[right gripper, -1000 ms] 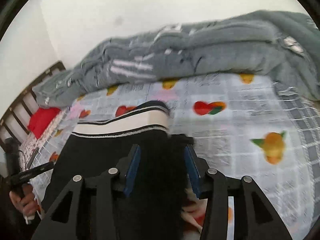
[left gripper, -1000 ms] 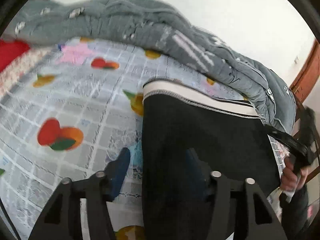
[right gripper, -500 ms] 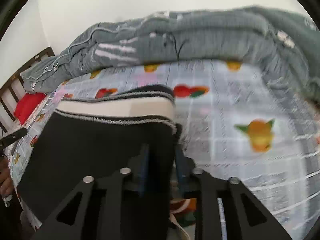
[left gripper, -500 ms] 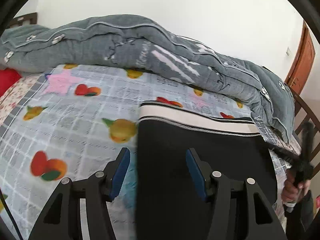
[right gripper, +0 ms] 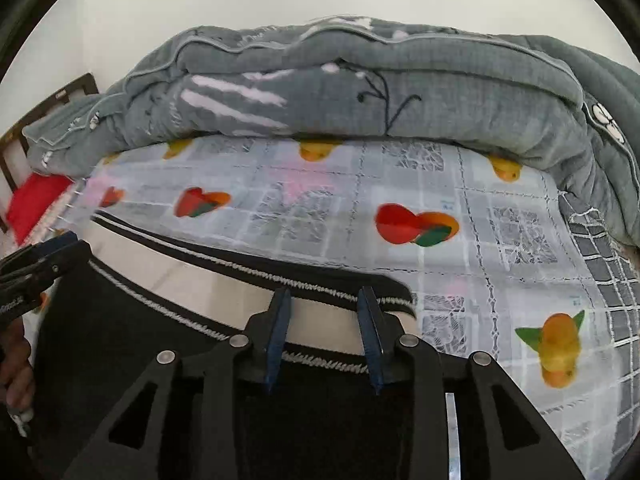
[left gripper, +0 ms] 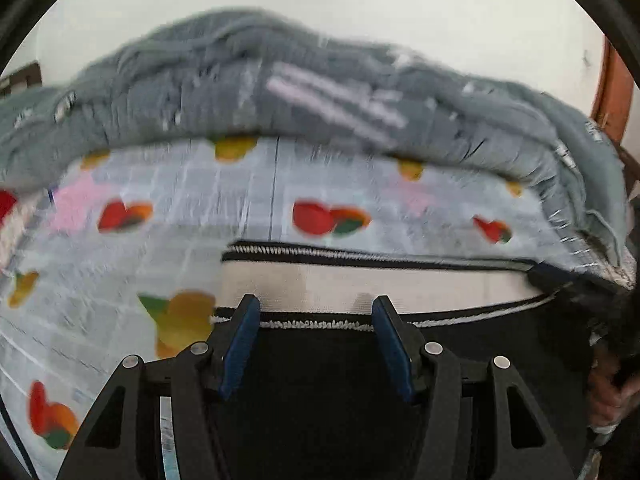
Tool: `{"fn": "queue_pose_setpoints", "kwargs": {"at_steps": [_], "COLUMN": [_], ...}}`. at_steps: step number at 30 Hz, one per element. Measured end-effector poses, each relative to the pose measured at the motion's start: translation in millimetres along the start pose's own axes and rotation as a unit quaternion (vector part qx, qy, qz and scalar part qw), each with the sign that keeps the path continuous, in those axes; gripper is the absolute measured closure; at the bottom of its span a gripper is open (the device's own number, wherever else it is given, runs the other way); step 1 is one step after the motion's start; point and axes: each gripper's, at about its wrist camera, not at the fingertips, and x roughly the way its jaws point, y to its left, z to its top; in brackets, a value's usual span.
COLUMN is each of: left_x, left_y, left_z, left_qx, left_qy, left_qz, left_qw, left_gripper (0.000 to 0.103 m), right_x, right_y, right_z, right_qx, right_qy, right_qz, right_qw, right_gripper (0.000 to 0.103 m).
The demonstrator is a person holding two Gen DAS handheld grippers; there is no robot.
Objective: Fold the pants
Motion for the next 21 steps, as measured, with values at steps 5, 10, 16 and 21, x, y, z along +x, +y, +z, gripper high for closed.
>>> {"fn": "queue_pose_setpoints", "kwargs": {"at_steps": [5,10,16,21], "left_x": [7,13,21,23], "left_y": [-5,-7,-6,-4], "left_z": [-5,-4,3,4], "left_qx": [0.005,0.01,0.015,0.013], "left_qy": [-0.001,0.003,0.006,0.006], "left_qz": [0.015,0.022,0.025,0.023], "left_qw": [0.9999,0.9997,0.9996,0.9996], "left_gripper": [0.043,0.041,0.039,0.039], "right_x": [5,7,13,18], "right_y": [6,4,1,0], "right_z": [2,2,6,10], "right_qx": [-0.013,-0.01,-0.004,-0.003], "right_qy": [0.01,0.007,0.007,0.007], "right_qz": [-0.017,-0.017,-0.011,-0.009], "right_qw": [1.0,1.0,1.0,1.0], "right_gripper": [0.07,0.07,0.07,0.069]}}
